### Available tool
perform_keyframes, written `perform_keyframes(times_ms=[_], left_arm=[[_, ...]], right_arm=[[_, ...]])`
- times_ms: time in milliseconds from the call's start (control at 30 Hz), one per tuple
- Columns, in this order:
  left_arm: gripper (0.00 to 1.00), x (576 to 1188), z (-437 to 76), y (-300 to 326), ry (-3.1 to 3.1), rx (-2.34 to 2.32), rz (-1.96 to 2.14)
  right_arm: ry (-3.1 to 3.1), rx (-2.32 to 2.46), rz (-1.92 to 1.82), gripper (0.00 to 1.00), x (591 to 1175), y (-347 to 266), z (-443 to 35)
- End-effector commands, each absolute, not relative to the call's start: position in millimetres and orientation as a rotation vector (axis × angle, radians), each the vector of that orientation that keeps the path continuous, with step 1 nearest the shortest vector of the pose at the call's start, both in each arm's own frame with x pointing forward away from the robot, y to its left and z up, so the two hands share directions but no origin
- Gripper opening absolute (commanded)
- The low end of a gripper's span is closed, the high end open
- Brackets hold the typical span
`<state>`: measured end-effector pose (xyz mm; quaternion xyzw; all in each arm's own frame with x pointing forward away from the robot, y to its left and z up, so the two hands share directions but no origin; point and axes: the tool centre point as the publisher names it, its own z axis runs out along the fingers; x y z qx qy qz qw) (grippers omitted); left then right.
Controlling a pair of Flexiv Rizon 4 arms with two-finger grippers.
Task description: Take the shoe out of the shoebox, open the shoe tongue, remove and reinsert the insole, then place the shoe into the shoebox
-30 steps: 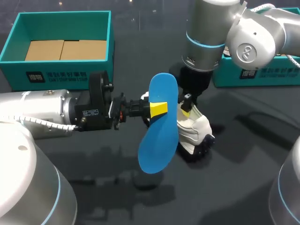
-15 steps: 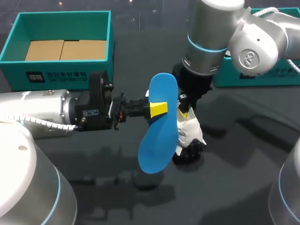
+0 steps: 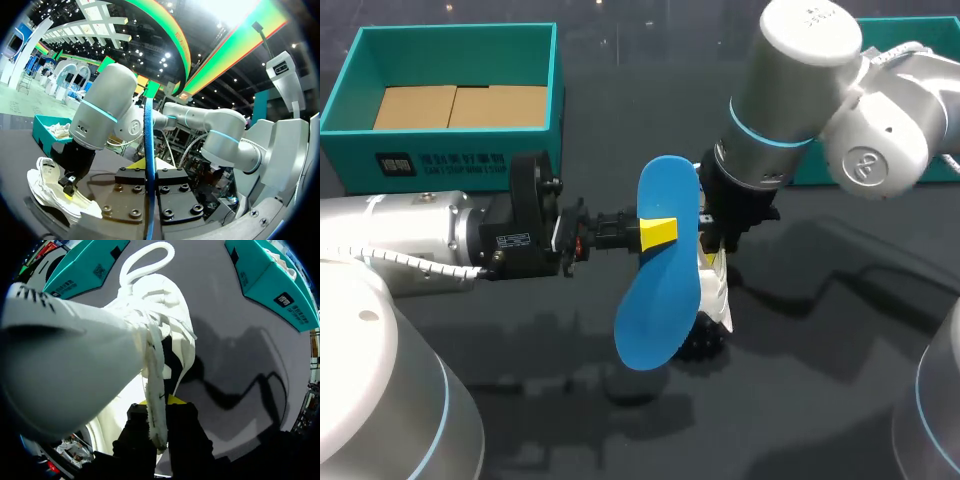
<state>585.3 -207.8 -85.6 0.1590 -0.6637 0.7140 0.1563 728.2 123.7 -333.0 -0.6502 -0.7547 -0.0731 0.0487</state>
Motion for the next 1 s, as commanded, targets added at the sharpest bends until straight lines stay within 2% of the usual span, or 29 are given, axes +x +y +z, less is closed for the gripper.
perform_keyframes(times_ms=[33,1000], left_arm=[[0.0,584,-87,-209,-1.899,0.459,2.047],[0.0,584,-87,-209,-1.899,0.459,2.047]], right_arm=[[-2.279,-2.015,-0.265,0.0,723,123,-339],[-2.282,-1.958,-0.322,0.0,720,135,-384]])
